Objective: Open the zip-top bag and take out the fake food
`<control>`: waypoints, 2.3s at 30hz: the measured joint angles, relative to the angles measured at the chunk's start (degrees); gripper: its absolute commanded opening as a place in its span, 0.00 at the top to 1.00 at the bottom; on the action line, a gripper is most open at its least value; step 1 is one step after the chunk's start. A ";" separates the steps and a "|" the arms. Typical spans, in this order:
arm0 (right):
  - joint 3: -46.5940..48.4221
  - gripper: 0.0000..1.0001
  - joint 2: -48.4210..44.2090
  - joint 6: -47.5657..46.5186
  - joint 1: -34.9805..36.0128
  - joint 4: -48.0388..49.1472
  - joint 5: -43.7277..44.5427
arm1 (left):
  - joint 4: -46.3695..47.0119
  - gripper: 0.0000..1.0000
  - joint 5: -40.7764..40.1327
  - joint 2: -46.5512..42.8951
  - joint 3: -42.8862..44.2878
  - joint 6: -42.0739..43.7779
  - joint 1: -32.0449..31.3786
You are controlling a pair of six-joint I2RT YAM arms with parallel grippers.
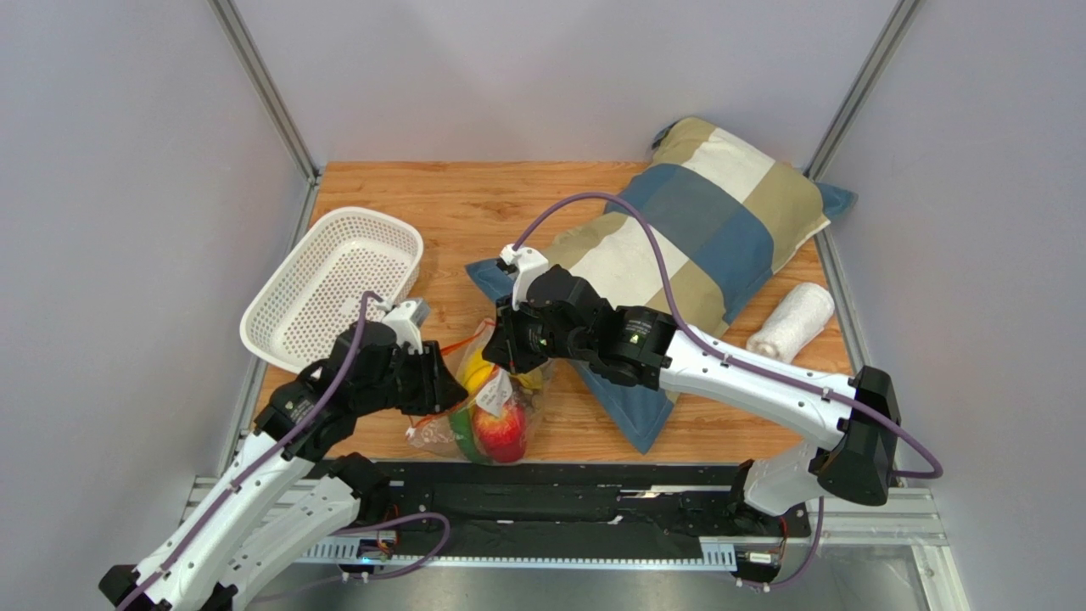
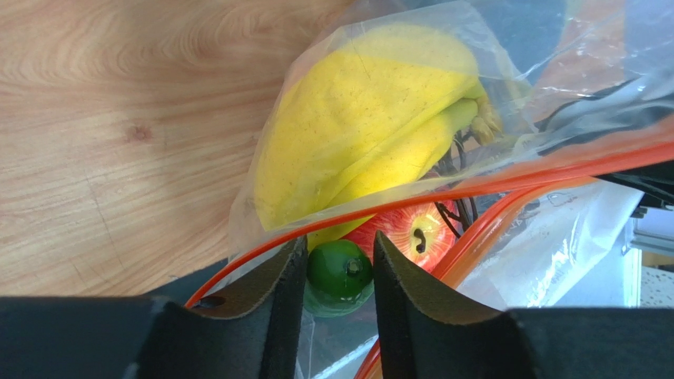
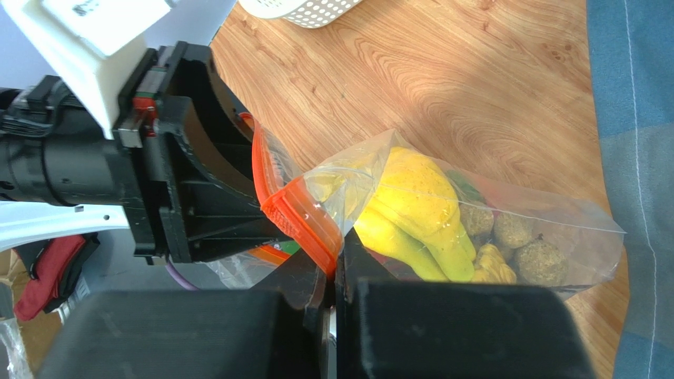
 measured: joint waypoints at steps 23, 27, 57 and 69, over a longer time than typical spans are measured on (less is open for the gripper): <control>-1.33 1.00 -0.94 0.35 -0.28 2.05 0.46 | -0.66 1.00 3.30 0.57 4.02 1.77 -0.09; -1.84 1.00 -1.29 0.31 -0.87 1.84 1.60 | 2.75 1.00 2.08 -3.96 10.40 6.71 -0.13; -4.74 1.00 -3.10 -1.14 -1.14 1.68 4.13 | 14.01 1.00 -62.20 12.35 9.62 -6.95 16.98; -5.92 1.00 -3.74 -1.14 -1.14 2.14 2.56 | 11.37 0.01 -48.54 21.18 5.73 -13.64 29.27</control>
